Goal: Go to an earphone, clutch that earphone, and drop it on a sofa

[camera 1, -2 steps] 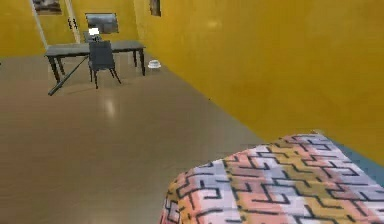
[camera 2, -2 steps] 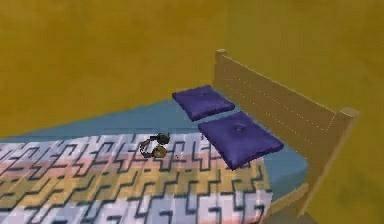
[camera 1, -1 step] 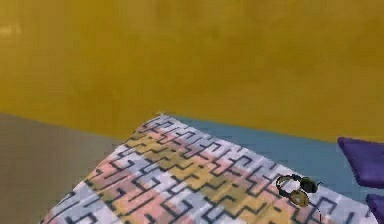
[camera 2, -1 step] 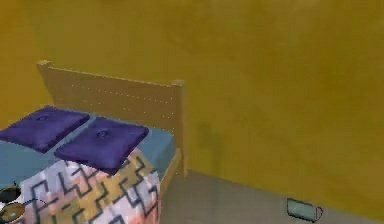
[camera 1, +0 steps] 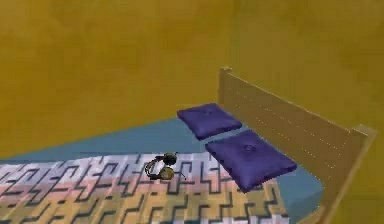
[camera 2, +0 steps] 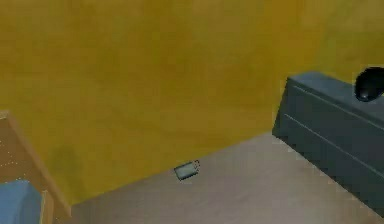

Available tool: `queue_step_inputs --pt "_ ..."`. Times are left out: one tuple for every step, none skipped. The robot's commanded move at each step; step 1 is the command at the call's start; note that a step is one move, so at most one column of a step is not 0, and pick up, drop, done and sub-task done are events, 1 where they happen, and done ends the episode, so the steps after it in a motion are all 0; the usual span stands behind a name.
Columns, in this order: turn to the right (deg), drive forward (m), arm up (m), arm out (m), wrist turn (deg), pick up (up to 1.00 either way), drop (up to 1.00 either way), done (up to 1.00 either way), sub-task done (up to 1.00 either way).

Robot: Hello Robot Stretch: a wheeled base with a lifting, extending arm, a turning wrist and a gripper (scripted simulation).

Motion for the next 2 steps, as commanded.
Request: queue_step_inputs --pt "45.0 0.0 0.0 0.0 0.0 0.0 0.0 0.0 0.0" --pt "15.0 0.0 0.0 0.0 0.0 0.0 0.0 0.0 0.0"
